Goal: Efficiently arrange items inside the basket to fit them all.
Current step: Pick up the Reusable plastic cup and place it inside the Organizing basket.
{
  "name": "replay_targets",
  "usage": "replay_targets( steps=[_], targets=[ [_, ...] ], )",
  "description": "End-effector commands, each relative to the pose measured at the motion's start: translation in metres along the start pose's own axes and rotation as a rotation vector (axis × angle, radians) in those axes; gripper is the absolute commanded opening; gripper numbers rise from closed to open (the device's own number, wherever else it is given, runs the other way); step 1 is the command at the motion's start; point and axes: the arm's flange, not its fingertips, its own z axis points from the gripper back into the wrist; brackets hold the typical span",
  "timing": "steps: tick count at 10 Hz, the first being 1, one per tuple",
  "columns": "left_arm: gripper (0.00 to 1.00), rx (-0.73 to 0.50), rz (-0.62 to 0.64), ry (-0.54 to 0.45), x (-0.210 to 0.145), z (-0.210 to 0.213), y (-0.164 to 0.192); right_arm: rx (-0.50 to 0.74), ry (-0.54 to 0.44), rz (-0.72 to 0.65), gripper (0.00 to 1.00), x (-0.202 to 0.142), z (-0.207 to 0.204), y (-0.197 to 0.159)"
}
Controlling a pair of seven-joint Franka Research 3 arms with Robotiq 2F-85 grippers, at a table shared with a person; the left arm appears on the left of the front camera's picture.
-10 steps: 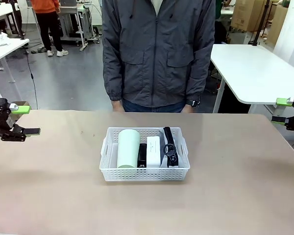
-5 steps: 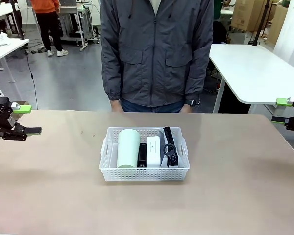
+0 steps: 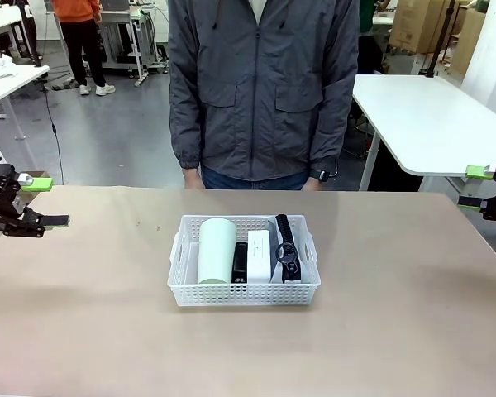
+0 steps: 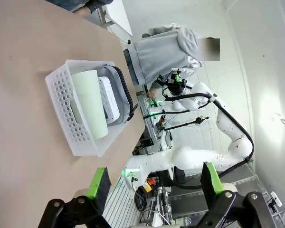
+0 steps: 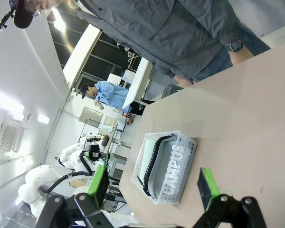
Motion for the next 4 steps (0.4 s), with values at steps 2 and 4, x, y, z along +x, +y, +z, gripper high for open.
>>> replay_targets(
  steps=[2, 4],
  targets=[
    [1.0, 0.006, -0.018, 0.006, -0.0034, 0.0012, -0.0008, 0.008, -0.001, -0.007, 1.0, 0.001, 0.0008, 0.0026],
    [1.0, 0.006, -0.018, 0.006, -0.0034, 0.0012, -0.0008, 0.008, -0.001, -0.007, 1.0, 0.001, 0.0008, 0.0026]
  ],
)
